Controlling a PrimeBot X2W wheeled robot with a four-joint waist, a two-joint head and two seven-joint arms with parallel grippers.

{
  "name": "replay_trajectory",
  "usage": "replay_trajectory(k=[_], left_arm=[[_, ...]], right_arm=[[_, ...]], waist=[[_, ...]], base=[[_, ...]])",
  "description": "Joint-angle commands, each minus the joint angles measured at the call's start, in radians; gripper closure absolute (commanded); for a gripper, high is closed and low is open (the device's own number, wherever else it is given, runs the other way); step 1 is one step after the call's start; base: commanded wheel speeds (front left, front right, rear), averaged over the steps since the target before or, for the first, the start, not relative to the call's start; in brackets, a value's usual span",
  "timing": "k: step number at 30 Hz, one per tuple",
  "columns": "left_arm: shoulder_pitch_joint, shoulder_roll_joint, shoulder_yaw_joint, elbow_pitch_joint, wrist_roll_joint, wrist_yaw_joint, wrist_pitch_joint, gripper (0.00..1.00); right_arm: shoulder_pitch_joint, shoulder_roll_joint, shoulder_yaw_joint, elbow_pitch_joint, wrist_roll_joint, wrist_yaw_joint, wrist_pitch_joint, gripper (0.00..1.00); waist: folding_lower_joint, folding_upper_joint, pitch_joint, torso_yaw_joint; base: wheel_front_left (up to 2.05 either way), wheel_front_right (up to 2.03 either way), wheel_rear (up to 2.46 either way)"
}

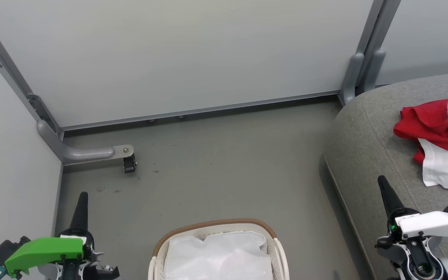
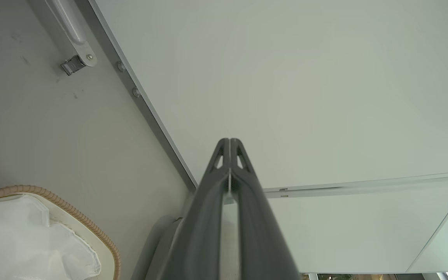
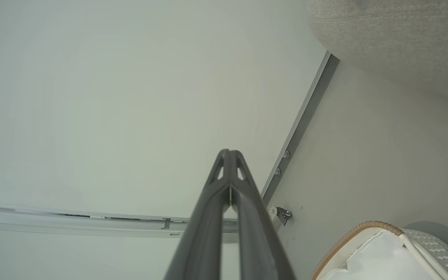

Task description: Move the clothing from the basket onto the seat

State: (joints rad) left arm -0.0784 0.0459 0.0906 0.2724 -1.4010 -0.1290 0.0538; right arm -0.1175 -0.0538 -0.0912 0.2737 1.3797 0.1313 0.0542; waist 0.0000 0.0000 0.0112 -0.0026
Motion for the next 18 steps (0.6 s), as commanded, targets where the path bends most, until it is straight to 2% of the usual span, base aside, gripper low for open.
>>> replay_trajectory(k=[1, 18], left_arm=[[-0.025, 0.006, 0.004, -0.008, -0.023, -0.002, 0.008, 1.0], [-0.032, 0.007, 0.018, -0.022, -0.139, -0.003, 0.041, 1.0]], right_arm=[[0.006, -0.003, -0.005, -0.01, 0.024, -0.001, 0.008, 1.0], [0.01, 0.001, -0.018, -0.024, 0.152, -0.001, 0.042, 1.0]], waist=[[0.0, 0.0, 0.0, 0.0], [0.0, 0.0, -0.005, 0.002]], base=[[0.0, 0.0, 0.0], [0.0, 0.0, 0.0]])
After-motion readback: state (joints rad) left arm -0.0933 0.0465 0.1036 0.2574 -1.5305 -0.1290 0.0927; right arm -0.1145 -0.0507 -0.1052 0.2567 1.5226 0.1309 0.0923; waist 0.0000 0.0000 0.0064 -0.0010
